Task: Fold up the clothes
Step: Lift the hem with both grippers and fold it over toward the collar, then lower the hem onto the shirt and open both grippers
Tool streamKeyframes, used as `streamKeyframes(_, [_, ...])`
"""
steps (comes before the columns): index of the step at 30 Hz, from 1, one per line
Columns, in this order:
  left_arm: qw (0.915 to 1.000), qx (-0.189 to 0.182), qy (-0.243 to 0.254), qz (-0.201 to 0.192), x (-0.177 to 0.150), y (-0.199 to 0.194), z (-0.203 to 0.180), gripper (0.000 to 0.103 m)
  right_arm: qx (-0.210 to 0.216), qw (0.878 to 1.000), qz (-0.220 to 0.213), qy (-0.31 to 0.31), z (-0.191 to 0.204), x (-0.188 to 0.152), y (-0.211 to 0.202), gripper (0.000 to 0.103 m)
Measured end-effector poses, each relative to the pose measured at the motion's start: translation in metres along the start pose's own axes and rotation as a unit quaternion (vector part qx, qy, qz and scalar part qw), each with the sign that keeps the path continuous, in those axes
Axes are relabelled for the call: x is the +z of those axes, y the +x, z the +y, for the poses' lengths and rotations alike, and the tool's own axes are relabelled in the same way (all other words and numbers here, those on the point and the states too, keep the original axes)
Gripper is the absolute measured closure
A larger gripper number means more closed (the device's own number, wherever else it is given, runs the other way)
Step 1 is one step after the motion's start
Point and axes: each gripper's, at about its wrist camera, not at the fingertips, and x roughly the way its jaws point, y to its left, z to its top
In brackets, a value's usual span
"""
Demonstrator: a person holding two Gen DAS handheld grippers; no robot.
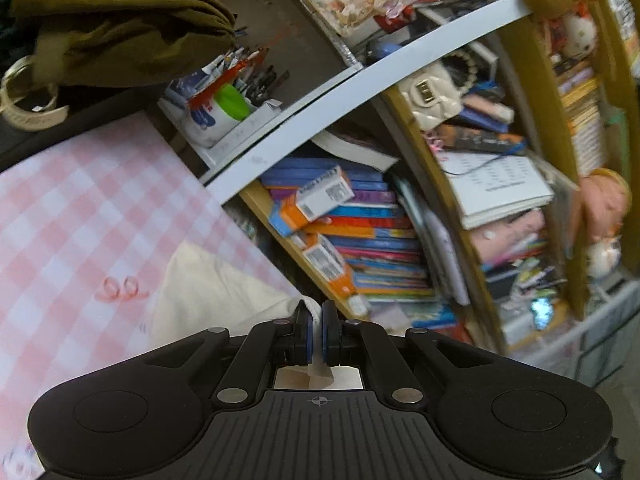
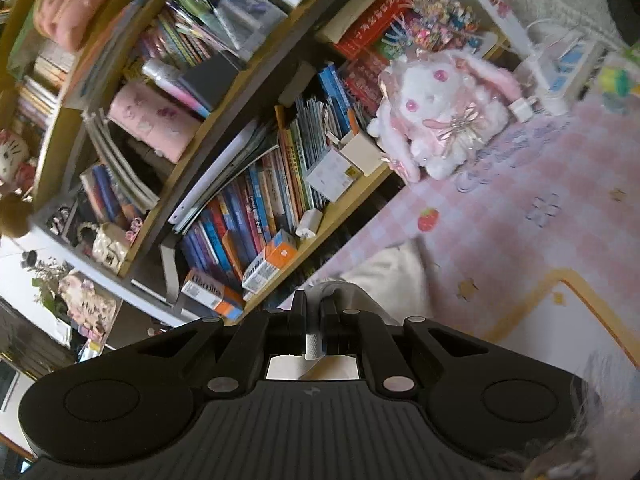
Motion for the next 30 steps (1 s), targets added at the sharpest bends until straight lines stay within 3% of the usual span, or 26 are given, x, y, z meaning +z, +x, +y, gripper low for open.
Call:
streamKeyframes(12, [0.9958,0.091,0.000,0.011,0.025,0.091,0.005,0.100,0.001,0.999,0.039,0.030,-0.027,0.052,0.116,0.097])
streamKeyframes(19, [0.9895,0.139,-0.012,0.037,0.023,0.126,0.030,0.100,-0.024,0.997,0.070,0.027,-0.047,0.050,0.167,0.097])
streamKeyframes(30, [0.9739,0.216,0.022,0.066,0.016,0.154,0.049,0.095,-0.082,0.990,0.107,-0.040,-0.065,0.047,0.219,0.095])
